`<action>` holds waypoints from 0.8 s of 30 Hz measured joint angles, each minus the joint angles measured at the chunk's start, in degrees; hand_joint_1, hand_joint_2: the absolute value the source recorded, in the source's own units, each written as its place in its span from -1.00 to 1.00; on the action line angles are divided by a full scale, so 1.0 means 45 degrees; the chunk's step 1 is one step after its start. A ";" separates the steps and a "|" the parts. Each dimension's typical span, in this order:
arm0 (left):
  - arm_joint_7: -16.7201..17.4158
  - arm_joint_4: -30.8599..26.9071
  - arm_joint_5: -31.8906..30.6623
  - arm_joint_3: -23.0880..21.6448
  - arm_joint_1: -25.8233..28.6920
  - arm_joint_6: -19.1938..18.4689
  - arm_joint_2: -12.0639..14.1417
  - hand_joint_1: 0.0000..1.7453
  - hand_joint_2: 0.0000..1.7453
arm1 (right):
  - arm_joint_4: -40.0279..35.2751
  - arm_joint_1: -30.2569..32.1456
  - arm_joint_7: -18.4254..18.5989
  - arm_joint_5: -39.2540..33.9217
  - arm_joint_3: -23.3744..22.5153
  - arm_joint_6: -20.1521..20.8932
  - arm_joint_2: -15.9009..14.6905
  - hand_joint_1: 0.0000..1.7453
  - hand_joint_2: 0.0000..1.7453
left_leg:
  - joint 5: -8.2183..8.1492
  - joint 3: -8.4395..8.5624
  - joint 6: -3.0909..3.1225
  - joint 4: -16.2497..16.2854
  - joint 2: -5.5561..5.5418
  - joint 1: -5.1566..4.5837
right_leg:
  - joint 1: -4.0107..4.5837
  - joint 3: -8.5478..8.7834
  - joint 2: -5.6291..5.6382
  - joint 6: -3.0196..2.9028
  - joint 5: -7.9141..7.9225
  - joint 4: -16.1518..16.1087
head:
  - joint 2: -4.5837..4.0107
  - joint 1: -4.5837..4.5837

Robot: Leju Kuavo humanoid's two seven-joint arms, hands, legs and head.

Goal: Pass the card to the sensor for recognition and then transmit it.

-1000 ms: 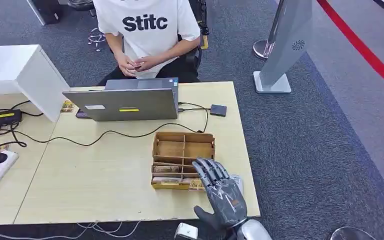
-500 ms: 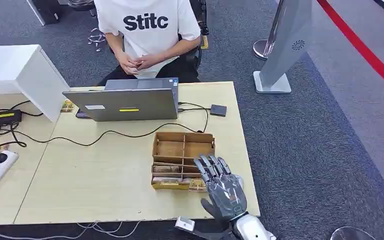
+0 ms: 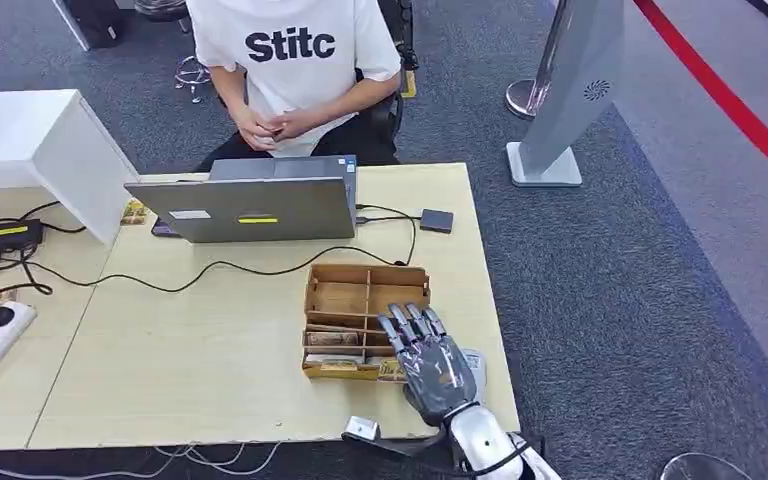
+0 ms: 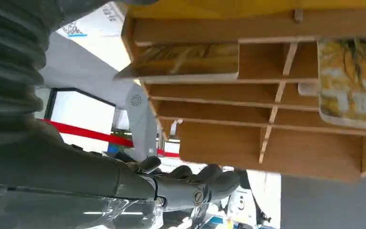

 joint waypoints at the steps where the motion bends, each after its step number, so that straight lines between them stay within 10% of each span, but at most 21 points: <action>1: 0.0000 0.0000 -0.0010 0.0000 -0.0006 0.0000 0.0000 -1.00 1.00 | 0.0175 -0.0039 0.0000 -0.0024 0.0000 -0.0029 0.0029 0.96 1.00 | 0.0000 -0.0002 0.0000 0.0000 -0.0001 0.0000 | 0.0000 0.0000 -0.0004 0.0000 0.0000 0.0000 | 0.0000 0.0000; 24: 0.0044 0.0000 0.0000 0.0000 -0.0020 0.0000 0.0000 -1.00 1.00 | 0.1004 -0.0368 -0.0078 -0.0010 0.0000 -0.0321 0.0301 1.00 1.00 | 0.0001 0.0012 0.0000 0.0000 -0.0001 -0.0001 | 0.0000 0.0012 -0.0001 0.0000 0.0002 0.0000 | 0.0000 0.0000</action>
